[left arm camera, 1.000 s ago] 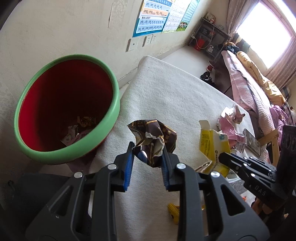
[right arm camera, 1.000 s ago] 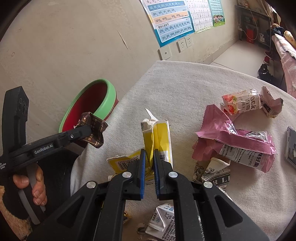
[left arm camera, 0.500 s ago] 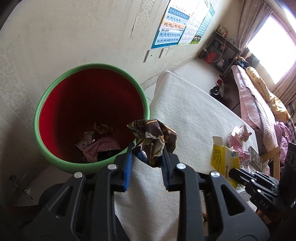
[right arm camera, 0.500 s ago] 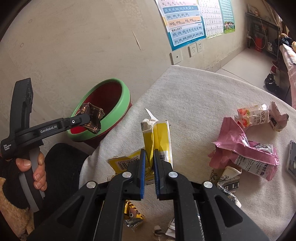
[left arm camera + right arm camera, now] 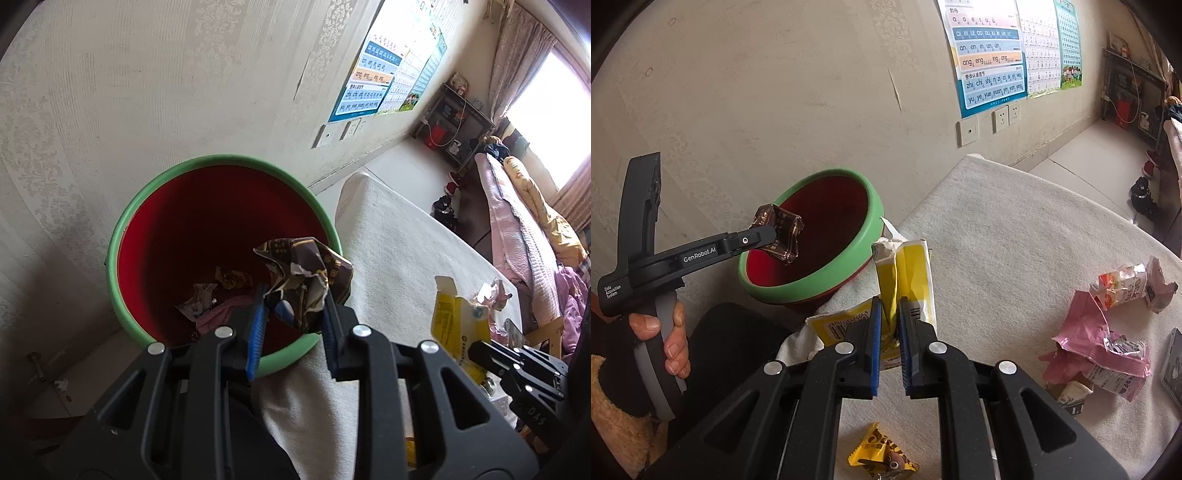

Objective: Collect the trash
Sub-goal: 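Move both grippers over the red bin and release the foil and carton, then move both grippers back over the remaining trash on the table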

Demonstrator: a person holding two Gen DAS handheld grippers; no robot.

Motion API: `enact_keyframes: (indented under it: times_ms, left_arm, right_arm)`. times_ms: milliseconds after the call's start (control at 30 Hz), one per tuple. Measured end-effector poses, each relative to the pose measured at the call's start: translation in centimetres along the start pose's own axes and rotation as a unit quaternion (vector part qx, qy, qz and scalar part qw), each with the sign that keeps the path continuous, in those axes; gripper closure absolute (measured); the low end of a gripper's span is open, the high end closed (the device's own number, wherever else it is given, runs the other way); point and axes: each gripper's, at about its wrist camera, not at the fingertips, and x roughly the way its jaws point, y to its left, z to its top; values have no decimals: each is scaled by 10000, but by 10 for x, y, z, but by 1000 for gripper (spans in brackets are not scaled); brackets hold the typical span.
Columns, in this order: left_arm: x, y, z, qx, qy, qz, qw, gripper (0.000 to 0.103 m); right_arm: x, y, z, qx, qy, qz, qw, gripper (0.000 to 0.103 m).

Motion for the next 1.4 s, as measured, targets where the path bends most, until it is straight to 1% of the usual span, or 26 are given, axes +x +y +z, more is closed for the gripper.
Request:
enact_keyframes:
  times_ms: [200,267,533,600,633,667,700,733,867,967,1067,1100,1133,1200,1233,1300,1400]
  left_arm:
    - [0,9,4,-33,-31,4,10000,77]
    - [0,13,7,4,-103,131,9999,77]
    - [0,41,29,-245,-221,407,9986,77]
    - [1,46,32,-302,-219,478,9982,75]
    - [2,49,33,-344,-221,514,9978,65]
    - [1,52,34,-401,-258,539,9974,57]
    - [-1,55,34,-441,-292,563,9970,54]
    - [-2,57,34,-469,-308,582,9967,54]
    - [-5,57,28,-465,-250,579,9969,54]
    - [-6,47,17,-359,-121,409,9984,54]
    - [-2,22,5,-56,120,69,9999,52]
    - [0,9,-1,125,254,-100,9995,52]
    - [1,-4,-8,338,394,-252,9983,51]
    - [5,-31,-26,803,715,-543,9927,48]
    - [6,-46,-37,1034,914,-706,9879,47]
    - [9,-73,-62,1466,1356,-1022,9745,45]
    - [15,-100,-96,1851,1876,-1227,9568,42]
  right_arm:
    - [12,18,18,-155,-51,128,9998,93]
    - [18,26,25,-236,-85,185,9995,93]
    - [46,61,70,-465,-167,521,9974,93]
    - [52,69,79,-499,-149,633,9966,91]
    - [55,72,83,-496,-141,672,9964,89]
    - [56,74,85,-490,-162,681,9963,77]
    - [54,75,87,-484,-210,682,9963,69]
    - [51,76,86,-475,-258,706,9960,69]
    - [35,66,79,-427,-286,696,9963,68]
    - [15,47,65,-371,-315,513,9975,60]
    - [-3,16,47,-180,-258,188,9993,60]
    - [-8,4,40,-76,-220,70,9997,59]
    - [-14,-9,32,66,-177,-27,9998,59]
    - [-26,-34,16,360,-118,-214,9991,56]
    - [-32,-46,7,498,-121,-349,9981,55]
    - [-43,-71,-9,750,-155,-650,9949,54]
    - [-54,-108,-31,1231,-174,-962,9876,54]
